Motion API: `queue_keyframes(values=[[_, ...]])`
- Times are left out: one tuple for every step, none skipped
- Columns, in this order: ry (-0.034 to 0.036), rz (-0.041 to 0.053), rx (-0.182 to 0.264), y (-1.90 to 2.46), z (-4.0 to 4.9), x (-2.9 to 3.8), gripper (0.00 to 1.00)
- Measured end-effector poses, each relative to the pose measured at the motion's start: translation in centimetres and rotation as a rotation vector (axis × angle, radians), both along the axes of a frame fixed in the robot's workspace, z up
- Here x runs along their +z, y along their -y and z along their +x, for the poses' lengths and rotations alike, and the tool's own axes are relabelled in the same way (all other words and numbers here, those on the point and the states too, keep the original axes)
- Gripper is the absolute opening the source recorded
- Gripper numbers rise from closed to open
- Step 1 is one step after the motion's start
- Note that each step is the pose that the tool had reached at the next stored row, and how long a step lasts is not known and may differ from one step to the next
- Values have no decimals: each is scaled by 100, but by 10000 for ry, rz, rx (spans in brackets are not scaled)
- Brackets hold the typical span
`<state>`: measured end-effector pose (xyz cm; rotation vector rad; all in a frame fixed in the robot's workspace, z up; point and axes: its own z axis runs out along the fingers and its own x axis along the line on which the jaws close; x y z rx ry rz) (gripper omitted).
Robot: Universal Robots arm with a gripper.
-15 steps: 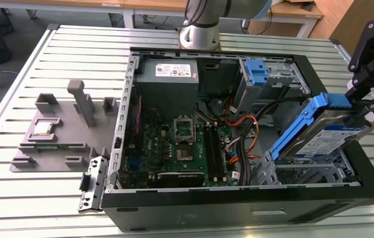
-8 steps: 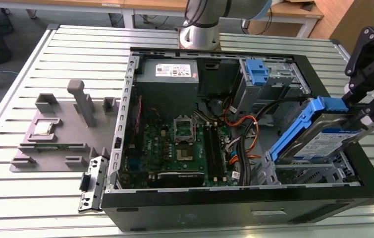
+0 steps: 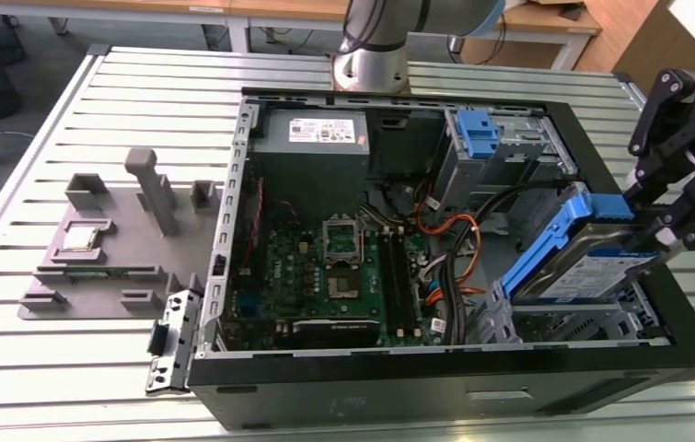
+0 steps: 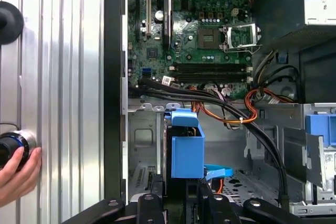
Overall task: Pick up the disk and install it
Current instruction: 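Insert the disk into the insertion slot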
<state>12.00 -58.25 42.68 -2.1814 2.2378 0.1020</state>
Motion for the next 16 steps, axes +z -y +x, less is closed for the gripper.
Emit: queue_keyframes(values=[[0,0,0,0,0,-18,35],[0,0,0,0,0,-36,35],[0,1,0,0,0,-55,35],[0,0,0,0,0,-74,35],[0,0,0,0,0,-91,35],[0,0,0,0,0,-110,35],[0,1,0,0,0,-128,35],[0,0,0,0,0,-146,35],[0,1,0,0,0,-164,35],[0,1,1,0,0,-182,35],[0,1,0,0,0,-201,35],[0,0,0,0,0,-219,35],[0,1,0,1,0,-237,35],[0,1,0,1,0,-255,35],[0,0,0,1,0,-273,35],[-1,-2,0,1,0,-290,35]])
